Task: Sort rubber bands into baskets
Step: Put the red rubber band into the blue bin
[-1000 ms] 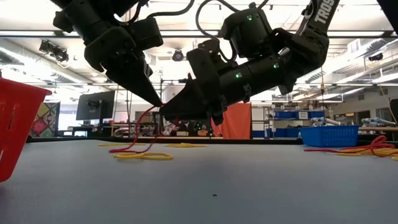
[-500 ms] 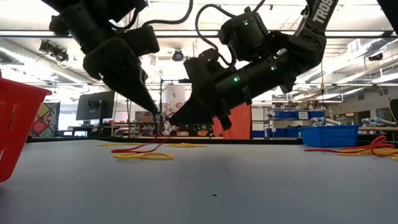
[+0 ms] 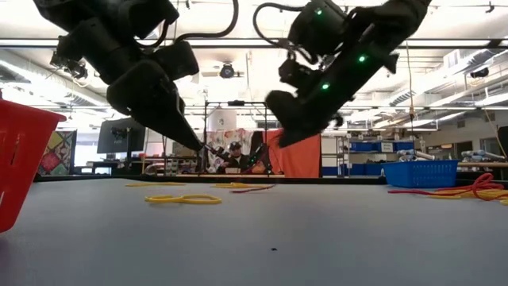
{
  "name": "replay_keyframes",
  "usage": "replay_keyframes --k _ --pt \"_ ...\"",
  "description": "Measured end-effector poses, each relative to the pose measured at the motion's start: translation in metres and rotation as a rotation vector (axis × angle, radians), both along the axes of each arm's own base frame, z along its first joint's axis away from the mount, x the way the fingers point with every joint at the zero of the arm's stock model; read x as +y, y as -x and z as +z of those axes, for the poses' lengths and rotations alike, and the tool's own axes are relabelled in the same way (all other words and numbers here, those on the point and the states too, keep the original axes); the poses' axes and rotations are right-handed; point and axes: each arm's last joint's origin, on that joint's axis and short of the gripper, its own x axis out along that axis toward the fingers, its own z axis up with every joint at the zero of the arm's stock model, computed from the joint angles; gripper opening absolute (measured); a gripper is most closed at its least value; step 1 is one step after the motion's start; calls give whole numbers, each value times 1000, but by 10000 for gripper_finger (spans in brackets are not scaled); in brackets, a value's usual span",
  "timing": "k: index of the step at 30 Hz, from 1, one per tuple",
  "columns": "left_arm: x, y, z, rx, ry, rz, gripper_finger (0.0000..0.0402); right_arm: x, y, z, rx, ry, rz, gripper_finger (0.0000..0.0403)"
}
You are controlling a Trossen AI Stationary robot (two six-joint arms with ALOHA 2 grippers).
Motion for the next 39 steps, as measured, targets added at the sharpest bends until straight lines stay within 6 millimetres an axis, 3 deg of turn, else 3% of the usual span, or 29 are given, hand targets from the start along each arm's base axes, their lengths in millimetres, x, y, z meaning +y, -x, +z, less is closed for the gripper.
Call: replay_keyframes --k 6,18,24,31,39 --pt "0 0 -2 -84 -24 -30 138 -9 36 32 141 229 -218 5" --pt "0 1 -4 -169 -114 -107 138 -48 104 81 353 440 -476 5" --pt "0 1 -4 -174 -113 -107 138 -66 127 82 431 406 -591 6" --pt "0 1 -4 -171 -115 -108 138 -74 149 80 499 349 -704 7" --pt "0 1 -5 -161 -112 -107 138 -88 160 76 550 184 -762 8"
